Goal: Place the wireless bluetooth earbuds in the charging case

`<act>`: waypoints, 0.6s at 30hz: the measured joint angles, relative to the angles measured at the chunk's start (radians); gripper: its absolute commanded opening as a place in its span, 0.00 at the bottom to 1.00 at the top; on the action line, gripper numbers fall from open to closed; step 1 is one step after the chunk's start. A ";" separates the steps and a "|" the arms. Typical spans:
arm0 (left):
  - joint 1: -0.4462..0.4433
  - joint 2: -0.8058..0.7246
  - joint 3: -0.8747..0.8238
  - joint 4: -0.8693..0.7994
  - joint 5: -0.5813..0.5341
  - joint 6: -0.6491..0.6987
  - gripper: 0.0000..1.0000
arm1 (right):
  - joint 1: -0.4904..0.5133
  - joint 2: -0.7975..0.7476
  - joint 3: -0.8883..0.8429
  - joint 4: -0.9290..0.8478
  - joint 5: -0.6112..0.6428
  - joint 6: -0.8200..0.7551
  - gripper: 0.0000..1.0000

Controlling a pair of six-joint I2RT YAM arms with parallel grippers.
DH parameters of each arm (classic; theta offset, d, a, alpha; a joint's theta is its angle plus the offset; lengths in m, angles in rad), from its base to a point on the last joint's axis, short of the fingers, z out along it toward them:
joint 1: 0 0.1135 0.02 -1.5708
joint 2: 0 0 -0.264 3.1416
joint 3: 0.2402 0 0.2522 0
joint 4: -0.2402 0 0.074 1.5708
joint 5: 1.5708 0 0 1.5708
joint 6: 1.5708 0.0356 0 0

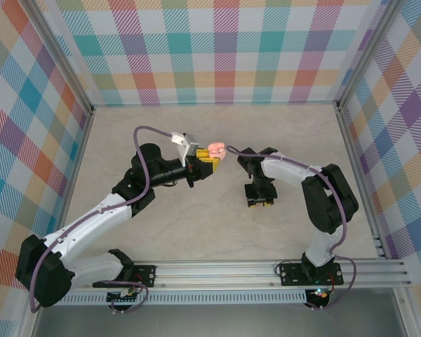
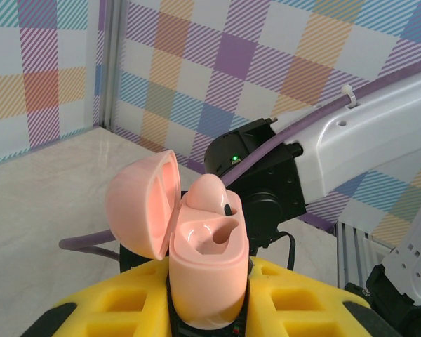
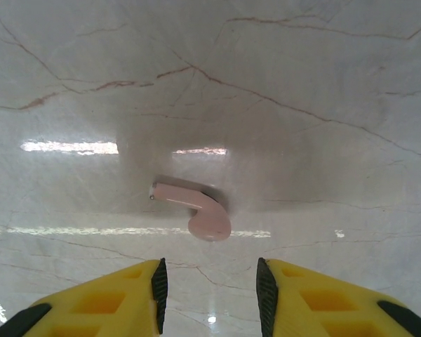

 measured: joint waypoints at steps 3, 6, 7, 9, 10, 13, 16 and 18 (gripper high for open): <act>0.000 0.001 0.000 0.000 0.000 0.000 0.25 | 0.000 0.000 -0.006 0.008 -0.004 0.003 0.38; 0.000 0.002 0.000 0.000 0.000 0.000 0.25 | 0.000 0.011 -0.006 0.015 -0.001 0.008 0.36; 0.000 0.002 0.000 0.000 0.000 0.000 0.25 | 0.000 0.019 -0.006 0.019 0.002 0.008 0.35; 0.000 0.002 0.000 0.000 0.000 0.000 0.25 | 0.000 0.033 -0.006 0.026 0.006 0.011 0.34; 0.000 0.002 0.000 0.000 0.000 0.000 0.25 | 0.000 0.039 -0.006 0.030 0.011 0.012 0.33; 0.000 0.002 0.000 0.000 0.000 0.000 0.25 | 0.000 0.052 -0.006 0.037 0.026 0.016 0.29; 0.000 0.002 0.000 0.000 0.000 0.000 0.25 | 0.000 0.068 -0.002 0.045 0.033 0.010 0.24; 0.000 0.002 0.000 -0.001 0.000 0.000 0.25 | 0.001 0.074 0.008 0.037 0.040 -0.003 0.23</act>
